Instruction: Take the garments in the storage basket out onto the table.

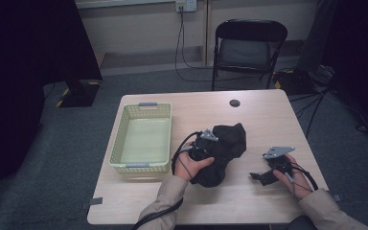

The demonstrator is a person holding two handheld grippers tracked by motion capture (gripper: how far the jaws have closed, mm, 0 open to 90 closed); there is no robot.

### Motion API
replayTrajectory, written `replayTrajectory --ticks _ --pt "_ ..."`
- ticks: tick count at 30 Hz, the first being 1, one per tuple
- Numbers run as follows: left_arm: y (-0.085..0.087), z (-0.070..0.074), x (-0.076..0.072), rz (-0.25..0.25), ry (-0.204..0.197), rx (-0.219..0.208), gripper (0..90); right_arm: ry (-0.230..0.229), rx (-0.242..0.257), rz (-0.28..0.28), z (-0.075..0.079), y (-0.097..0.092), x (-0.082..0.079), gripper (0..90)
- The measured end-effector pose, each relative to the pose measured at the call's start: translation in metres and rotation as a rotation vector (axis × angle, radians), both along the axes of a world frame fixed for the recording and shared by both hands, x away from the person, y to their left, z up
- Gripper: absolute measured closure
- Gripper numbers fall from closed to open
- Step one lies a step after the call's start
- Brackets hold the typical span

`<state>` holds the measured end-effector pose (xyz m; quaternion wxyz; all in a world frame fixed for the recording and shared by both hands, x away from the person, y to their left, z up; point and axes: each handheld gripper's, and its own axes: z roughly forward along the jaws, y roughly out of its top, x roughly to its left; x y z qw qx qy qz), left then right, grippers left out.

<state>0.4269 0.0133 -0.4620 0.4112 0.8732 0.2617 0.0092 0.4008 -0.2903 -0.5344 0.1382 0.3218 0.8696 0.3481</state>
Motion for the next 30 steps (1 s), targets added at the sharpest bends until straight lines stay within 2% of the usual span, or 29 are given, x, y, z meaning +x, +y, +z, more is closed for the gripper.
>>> replayTrajectory --ticks 30 --pt "-0.017 -0.015 0.005 0.011 0.001 0.042 52.7 0.000 0.000 0.000 0.000 0.000 0.000 0.0"
